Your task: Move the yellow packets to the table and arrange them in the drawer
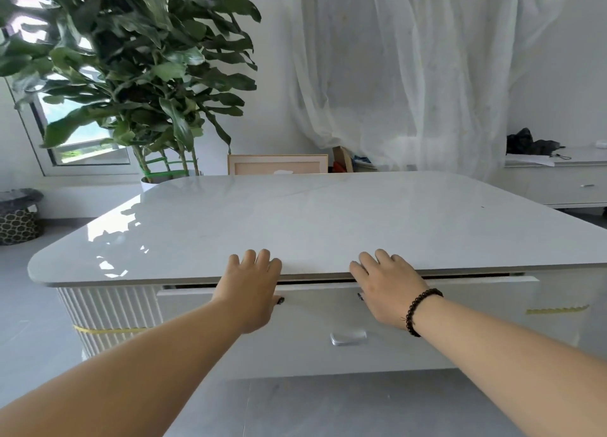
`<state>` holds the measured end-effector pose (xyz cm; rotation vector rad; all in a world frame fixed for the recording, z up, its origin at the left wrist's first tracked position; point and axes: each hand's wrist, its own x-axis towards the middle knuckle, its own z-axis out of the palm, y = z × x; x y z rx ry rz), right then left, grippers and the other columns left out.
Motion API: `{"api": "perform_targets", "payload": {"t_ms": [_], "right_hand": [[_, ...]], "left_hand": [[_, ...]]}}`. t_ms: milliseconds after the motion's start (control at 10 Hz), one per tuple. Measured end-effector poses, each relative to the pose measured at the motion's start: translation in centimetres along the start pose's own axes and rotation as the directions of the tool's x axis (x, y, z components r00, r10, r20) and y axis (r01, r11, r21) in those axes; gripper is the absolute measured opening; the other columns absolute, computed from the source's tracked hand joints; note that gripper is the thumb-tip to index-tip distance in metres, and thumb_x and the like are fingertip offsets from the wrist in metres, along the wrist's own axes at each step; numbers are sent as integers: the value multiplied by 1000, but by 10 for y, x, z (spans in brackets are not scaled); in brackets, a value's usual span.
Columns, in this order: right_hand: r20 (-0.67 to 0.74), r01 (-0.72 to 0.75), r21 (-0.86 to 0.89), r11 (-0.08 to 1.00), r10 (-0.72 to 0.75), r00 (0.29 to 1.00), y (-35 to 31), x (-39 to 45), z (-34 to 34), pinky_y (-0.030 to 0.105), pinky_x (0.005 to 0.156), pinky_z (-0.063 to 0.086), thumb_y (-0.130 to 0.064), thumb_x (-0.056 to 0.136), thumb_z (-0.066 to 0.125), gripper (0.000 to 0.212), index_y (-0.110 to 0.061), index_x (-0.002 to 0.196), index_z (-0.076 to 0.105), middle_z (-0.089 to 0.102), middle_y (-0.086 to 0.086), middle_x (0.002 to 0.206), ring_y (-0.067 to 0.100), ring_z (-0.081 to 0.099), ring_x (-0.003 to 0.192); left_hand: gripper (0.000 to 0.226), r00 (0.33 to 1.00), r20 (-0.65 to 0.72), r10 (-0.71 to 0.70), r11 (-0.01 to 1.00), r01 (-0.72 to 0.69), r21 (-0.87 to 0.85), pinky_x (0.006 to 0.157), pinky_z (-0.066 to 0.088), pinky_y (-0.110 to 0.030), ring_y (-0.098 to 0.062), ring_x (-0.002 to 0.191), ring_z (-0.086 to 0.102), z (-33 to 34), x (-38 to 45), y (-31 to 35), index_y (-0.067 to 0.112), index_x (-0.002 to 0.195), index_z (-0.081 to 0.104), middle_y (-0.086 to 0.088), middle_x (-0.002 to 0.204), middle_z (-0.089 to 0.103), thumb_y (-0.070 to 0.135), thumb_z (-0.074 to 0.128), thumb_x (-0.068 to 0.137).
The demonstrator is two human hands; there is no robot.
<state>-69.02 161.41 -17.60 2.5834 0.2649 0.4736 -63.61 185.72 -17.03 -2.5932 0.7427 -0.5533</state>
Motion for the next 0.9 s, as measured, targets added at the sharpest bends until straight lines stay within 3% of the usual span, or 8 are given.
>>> {"api": "perform_targets", "payload": {"t_ms": [100, 200, 400, 700, 800, 900], "right_hand": [[-70, -9, -18, 1000, 7, 997, 0, 6, 9, 28, 43, 23, -11, 44, 76, 35, -10, 72, 54, 47, 5, 67, 23, 41, 53], [-143, -7, -30, 1000, 3, 990, -1, 10, 12, 27, 44, 20, -7, 44, 71, 34, -10, 70, 49, 45, 5, 66, 23, 40, 53], [-185, -39, -11, 999, 37, 982, -4, 17, 14, 26, 45, 17, -2, 39, 61, 31, -10, 66, 51, 44, 5, 63, 22, 38, 52], [-43, -82, 43, 996, 84, 996, -6, 15, 7, 25, 43, 19, -5, 29, 75, 40, -11, 63, 54, 47, 4, 62, 22, 44, 50], [2, -81, 104, 991, 81, 997, -6, 11, -10, 29, 57, 33, -23, 71, 69, 30, -12, 94, 54, 53, 4, 94, 24, 53, 82], [192, -149, 168, 974, 116, 974, -3, 3, -32, 29, 78, 38, -28, 93, 44, 24, -14, 113, 45, 47, 2, 115, 22, 48, 107]], "left_hand": [[40, 999, -54, 1, 1000, -1, -10, 73, 29, -34, -25, 93, 43, 10, 4, -3, 13, 113, 42, -5, 109, 42, 48, 40, 95], [41, 998, -67, -21, 999, 19, -33, 67, 37, -34, -25, 81, 46, 14, 7, -5, 13, 101, 52, -5, 96, 49, 50, 56, 85], [38, 990, -124, -64, 998, 63, -11, 71, 27, -33, -24, 90, 43, 14, 14, 2, 14, 112, 42, -3, 108, 45, 47, 47, 91], [40, 999, -6, -50, 998, 50, -37, 74, 29, -32, -24, 100, 46, -3, 5, -3, 14, 119, 39, -4, 116, 42, 44, 45, 94], [44, 999, 25, -29, 996, 31, -81, 78, 33, -33, -25, 106, 47, -14, -3, -5, 14, 123, 39, -5, 120, 43, 45, 46, 93], [45, 999, 42, -17, 992, 23, -128, 80, 35, -33, -25, 108, 47, -26, -12, -5, 14, 125, 38, -6, 122, 43, 45, 46, 93]]}}
